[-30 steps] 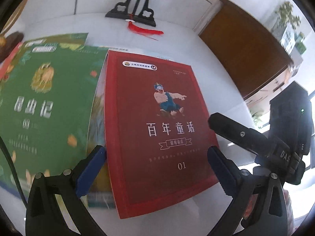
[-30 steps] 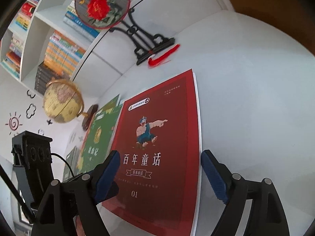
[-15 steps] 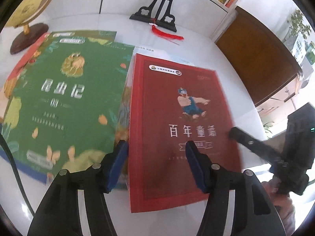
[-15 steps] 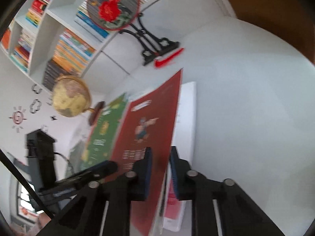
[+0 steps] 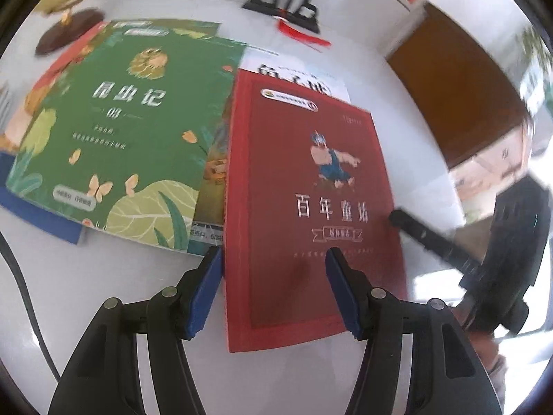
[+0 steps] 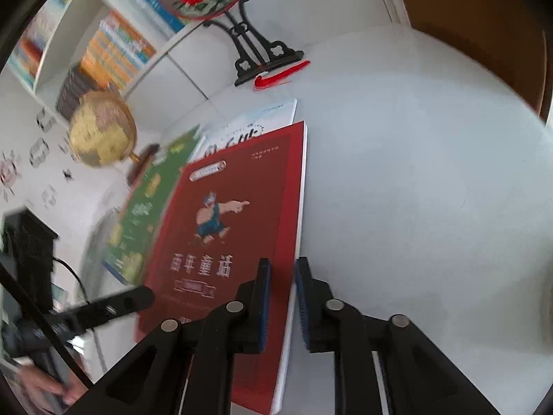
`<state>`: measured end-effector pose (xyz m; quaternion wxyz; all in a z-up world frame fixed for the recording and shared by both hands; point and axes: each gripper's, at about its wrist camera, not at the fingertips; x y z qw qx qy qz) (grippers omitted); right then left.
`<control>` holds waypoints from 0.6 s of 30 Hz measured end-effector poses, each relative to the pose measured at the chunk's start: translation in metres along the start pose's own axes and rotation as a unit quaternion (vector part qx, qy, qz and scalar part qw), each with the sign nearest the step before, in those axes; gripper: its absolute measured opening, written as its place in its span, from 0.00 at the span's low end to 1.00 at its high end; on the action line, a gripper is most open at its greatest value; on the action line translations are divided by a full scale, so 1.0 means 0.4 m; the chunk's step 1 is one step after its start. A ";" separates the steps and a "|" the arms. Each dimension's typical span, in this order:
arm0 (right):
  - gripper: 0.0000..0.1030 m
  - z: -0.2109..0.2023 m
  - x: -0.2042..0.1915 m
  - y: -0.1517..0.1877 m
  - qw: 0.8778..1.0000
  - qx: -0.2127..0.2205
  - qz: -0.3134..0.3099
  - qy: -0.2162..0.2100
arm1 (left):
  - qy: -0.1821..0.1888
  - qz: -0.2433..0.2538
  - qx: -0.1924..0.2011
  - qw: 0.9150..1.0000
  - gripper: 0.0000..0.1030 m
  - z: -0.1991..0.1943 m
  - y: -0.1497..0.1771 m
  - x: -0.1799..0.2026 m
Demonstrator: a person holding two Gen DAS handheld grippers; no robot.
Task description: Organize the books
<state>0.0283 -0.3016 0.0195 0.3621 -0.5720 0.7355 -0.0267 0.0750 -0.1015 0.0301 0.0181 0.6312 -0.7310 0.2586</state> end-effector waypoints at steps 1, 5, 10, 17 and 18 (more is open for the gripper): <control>0.19 -0.002 0.012 0.000 1.000 0.001 0.020 -0.016 | -0.001 0.005 -0.006 1.000 0.56 0.001 0.001 -0.001; 0.23 -0.031 0.007 0.008 0.997 -0.002 0.010 -0.076 | -0.002 -0.011 -0.005 1.000 0.51 -0.015 0.010 -0.038; 0.23 -0.040 -0.037 0.028 0.997 -0.009 -0.033 -0.063 | 0.007 -0.029 -0.009 1.000 0.51 -0.029 0.020 -0.054; 0.23 -0.009 -0.018 0.046 0.999 -0.024 -0.008 -0.043 | -0.011 0.002 -0.028 1.000 0.51 -0.015 0.034 -0.039; 0.30 -0.009 -0.012 0.047 0.999 -0.019 0.001 -0.050 | -0.011 -0.001 -0.027 1.000 0.51 -0.012 0.032 -0.040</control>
Point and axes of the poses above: each gripper's, at about its wrist camera, not at the fingertips, and z roughly the way its jaws point, x to its right, y to its underside, and after that the axes turned 1 degree about z, right-handed
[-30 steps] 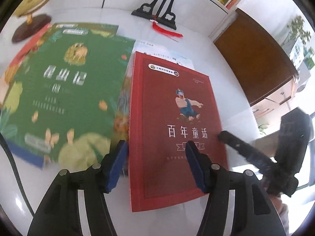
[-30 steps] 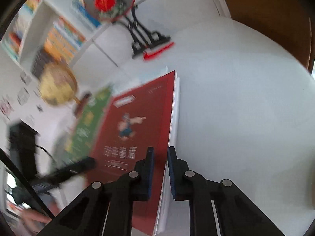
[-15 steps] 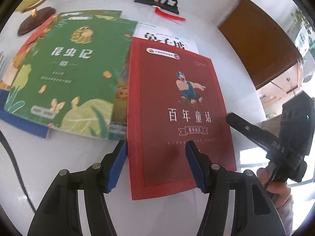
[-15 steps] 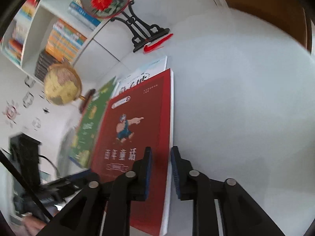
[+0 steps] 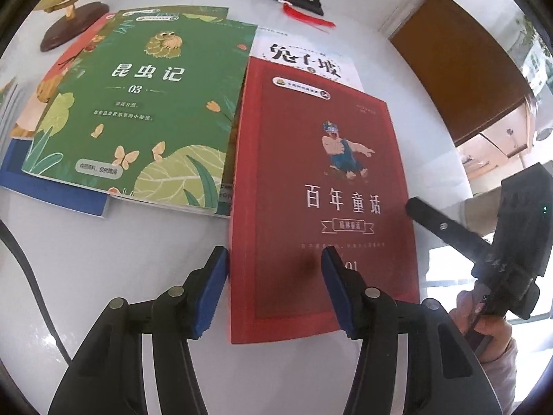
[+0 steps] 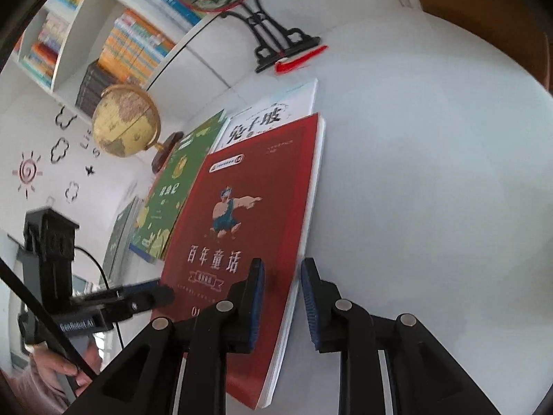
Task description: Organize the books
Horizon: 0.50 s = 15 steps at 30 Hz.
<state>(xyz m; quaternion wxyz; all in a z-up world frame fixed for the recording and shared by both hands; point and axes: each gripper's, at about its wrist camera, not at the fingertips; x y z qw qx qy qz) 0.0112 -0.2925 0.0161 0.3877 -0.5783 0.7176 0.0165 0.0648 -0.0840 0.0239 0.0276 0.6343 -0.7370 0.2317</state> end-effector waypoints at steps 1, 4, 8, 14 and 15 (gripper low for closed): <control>0.35 -0.001 0.010 -0.002 1.000 0.005 0.017 -0.015 | 0.004 -0.001 0.002 1.000 0.51 0.001 -0.002 0.001; 0.50 0.007 0.029 -0.007 0.996 0.019 0.061 -0.069 | -0.001 0.004 0.007 1.000 0.53 0.007 -0.009 0.008; 0.52 0.009 0.025 -0.013 0.994 0.015 0.074 -0.075 | -0.013 0.010 0.008 1.000 0.53 0.003 -0.007 0.005; 0.46 -0.063 -0.010 0.007 0.984 0.037 0.053 -0.165 | 0.016 -0.015 0.004 1.000 0.53 -0.008 0.002 -0.022; 0.43 -0.067 -0.027 0.009 0.988 0.044 0.038 -0.146 | 0.022 -0.022 0.005 1.000 0.53 -0.010 0.002 -0.025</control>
Point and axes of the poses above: each gripper's, at about its wrist camera, not at the fingertips, and z roughly the way its jaws point, x to its right, y to its underside, and after that the axes turned 1 degree about z, right-handed
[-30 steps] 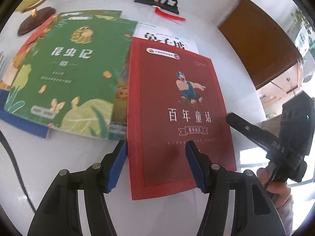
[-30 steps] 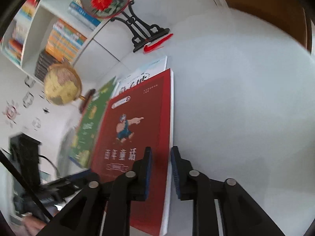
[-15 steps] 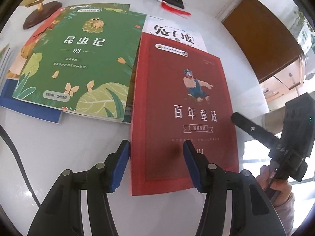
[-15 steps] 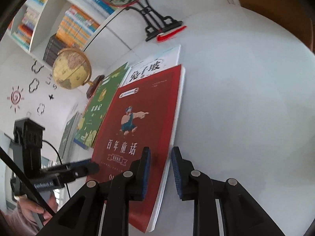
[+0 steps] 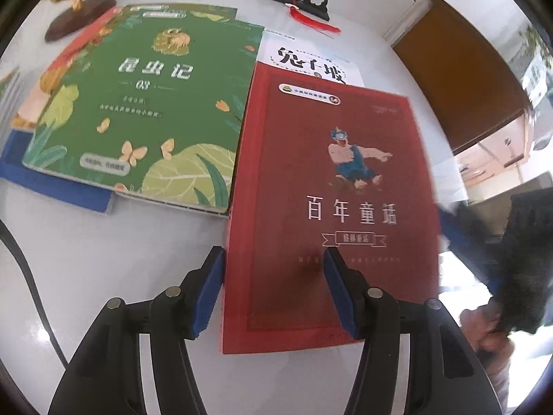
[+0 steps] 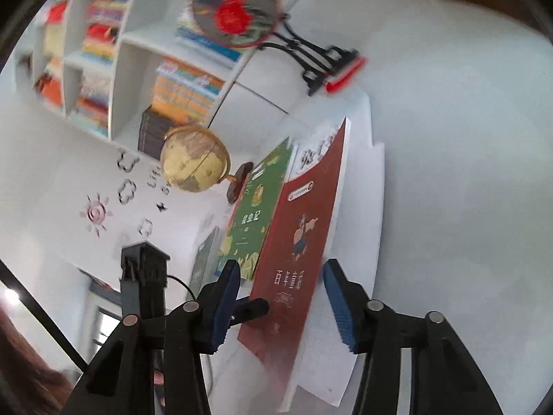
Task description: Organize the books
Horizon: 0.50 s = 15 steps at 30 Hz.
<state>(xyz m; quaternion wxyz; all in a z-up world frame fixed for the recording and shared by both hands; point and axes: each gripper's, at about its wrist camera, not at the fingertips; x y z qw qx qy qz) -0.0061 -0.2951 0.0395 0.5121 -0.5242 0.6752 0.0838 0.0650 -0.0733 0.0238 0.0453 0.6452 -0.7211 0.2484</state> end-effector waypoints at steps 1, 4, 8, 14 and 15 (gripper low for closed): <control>0.41 0.011 -0.012 0.006 0.999 0.000 -0.014 0.045 | 0.010 -0.009 0.006 1.000 0.53 -0.007 0.000 -0.005; 0.27 0.046 -0.007 0.018 0.990 -0.014 -0.026 0.139 | 0.054 -0.033 0.035 0.997 0.53 -0.039 0.003 -0.021; 0.17 0.052 0.018 0.028 0.985 -0.015 -0.009 0.169 | 0.131 -0.058 0.060 0.988 0.53 -0.073 0.001 -0.026; 0.16 0.050 0.021 0.027 0.987 -0.004 0.007 0.159 | 0.046 0.004 0.068 0.997 0.25 -0.055 -0.014 0.052; 0.16 0.043 0.022 0.028 0.989 -0.002 0.010 0.150 | 0.036 0.011 0.068 0.997 0.20 -0.054 -0.018 0.054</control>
Point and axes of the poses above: each gripper's, at about its wrist camera, not at the fingertips, and z roughly the way its jaws point, x to its right, y to its underside, and after that the axes turned 1 degree about z, right-handed
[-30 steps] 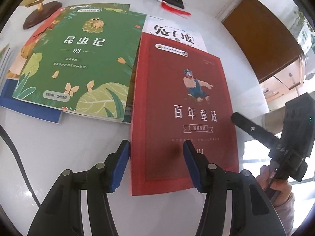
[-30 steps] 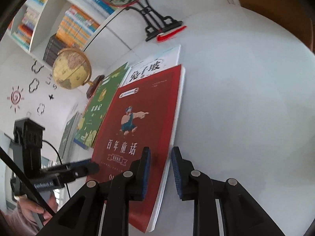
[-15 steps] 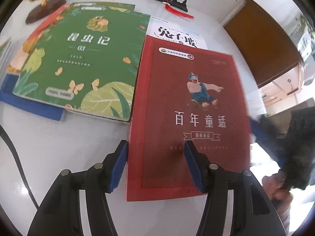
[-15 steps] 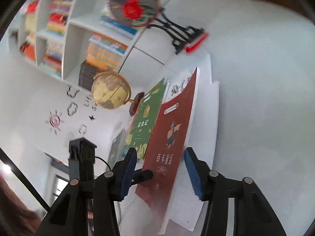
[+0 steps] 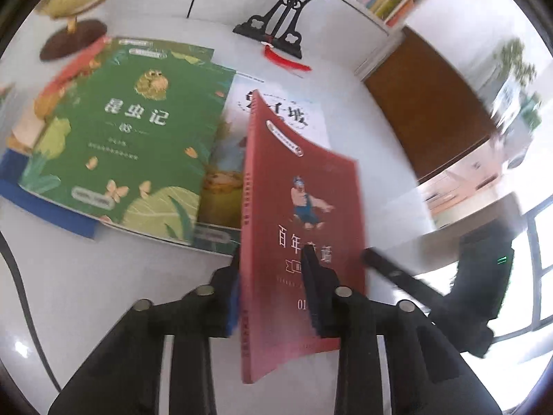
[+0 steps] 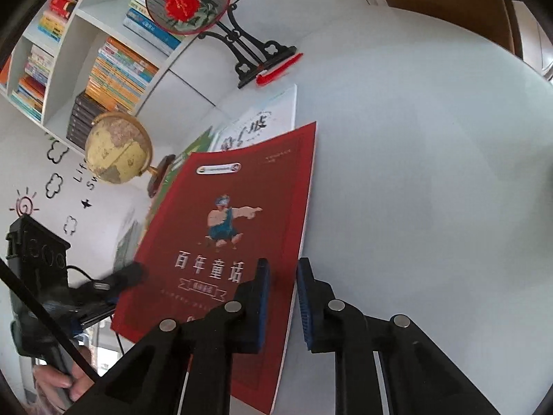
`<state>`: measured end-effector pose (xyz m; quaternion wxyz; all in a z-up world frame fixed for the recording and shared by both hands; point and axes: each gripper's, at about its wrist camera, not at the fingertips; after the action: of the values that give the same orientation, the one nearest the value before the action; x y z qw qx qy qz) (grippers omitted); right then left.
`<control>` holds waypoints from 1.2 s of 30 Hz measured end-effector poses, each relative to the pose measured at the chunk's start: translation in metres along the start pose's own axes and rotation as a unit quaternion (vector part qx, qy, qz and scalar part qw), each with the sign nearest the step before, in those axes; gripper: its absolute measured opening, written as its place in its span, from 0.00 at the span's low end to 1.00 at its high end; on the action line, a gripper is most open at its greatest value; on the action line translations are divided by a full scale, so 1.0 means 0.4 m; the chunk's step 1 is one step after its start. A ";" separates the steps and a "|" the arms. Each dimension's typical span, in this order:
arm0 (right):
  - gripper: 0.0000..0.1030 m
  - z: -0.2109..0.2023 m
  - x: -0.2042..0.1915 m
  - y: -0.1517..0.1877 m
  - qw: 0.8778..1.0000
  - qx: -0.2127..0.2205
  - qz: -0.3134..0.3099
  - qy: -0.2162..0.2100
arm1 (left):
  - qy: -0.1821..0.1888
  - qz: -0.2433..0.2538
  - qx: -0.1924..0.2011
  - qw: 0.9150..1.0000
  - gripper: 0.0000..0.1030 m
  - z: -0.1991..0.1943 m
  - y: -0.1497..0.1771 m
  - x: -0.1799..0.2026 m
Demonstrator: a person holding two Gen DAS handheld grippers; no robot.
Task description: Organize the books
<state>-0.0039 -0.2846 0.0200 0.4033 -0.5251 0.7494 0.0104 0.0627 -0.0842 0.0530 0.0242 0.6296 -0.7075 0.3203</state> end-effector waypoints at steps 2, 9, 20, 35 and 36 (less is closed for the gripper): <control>0.16 -0.020 0.006 -0.002 0.999 0.012 0.015 -0.042 | -0.009 0.003 -0.007 1.000 0.17 0.004 -0.005 -0.012; 0.23 -0.012 0.007 0.003 0.997 0.002 0.026 -0.069 | -0.040 -0.001 -0.026 0.999 0.17 0.007 0.028 -0.058; 0.26 0.010 0.005 0.043 0.999 -0.005 0.028 -0.041 | -0.057 -0.002 -0.037 0.998 0.23 0.016 0.056 -0.087; 0.35 0.016 -0.045 0.046 0.993 -0.035 -0.032 -0.110 | -0.068 -0.030 -0.016 0.997 0.28 -0.006 0.055 -0.136; 0.26 0.029 -0.044 0.049 0.995 -0.044 -0.032 -0.084 | -0.070 -0.033 -0.016 0.997 0.28 -0.009 0.057 -0.138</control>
<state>-0.0106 -0.2571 0.0151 0.4413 -0.5636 0.6943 0.0743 0.0522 -0.0341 0.0219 -0.0051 0.6732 -0.6911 0.2629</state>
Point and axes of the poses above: each gripper's, at about its wrist camera, not at the fingertips, and z roughly the way its jaws point, x to its right, y to its underside, and after that the axes turned 1 degree about z, right-handed
